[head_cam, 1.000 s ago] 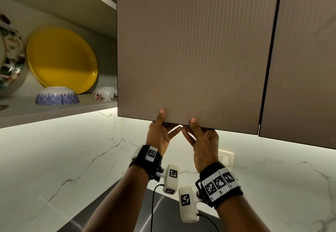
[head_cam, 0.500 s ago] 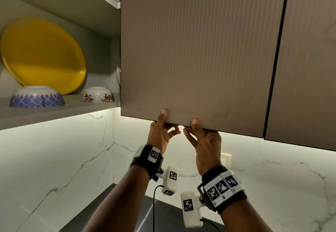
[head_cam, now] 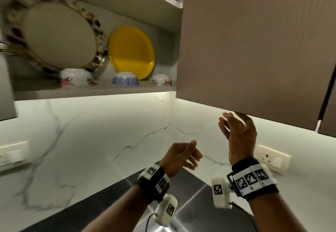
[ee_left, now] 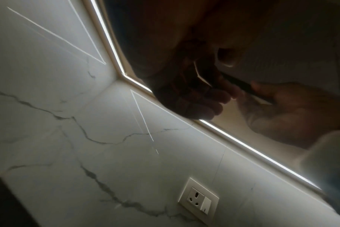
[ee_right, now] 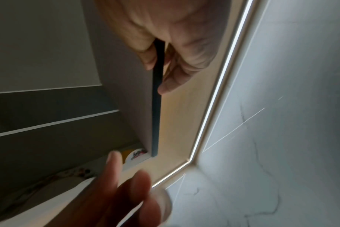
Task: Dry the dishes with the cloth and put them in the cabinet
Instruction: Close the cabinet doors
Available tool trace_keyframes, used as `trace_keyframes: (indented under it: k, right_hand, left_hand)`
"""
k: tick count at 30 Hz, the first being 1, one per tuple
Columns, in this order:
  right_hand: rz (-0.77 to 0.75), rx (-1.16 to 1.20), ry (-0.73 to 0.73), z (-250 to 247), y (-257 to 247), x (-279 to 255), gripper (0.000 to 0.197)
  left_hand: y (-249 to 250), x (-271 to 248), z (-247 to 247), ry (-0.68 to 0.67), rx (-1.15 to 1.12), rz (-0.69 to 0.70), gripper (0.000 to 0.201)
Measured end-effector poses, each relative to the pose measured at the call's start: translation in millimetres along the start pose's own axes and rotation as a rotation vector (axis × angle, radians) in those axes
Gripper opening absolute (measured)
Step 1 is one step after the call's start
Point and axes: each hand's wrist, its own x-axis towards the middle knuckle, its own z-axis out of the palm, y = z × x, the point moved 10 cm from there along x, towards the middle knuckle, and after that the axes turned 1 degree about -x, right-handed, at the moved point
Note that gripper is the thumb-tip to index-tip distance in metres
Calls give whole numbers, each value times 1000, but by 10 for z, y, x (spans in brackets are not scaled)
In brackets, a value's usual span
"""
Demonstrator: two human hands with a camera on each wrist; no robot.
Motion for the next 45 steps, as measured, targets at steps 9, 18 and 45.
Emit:
trace_keyframes:
  k: [9, 18, 45]
  right_hand:
    - [-14, -68, -640, 1556, 90, -1667, 11]
    - [-360, 107, -1040, 2686, -931, -3492, 25]
    - [-898, -9, -982, 3294, -1607, -4551, 105]
  left_hand:
    - [591, -2384, -1073, 491, 211, 145, 28]
    - [2099, -4675, -1776, 1261, 377, 444, 33]
    - [2862, -5557, -1104, 1241, 777, 931, 24]
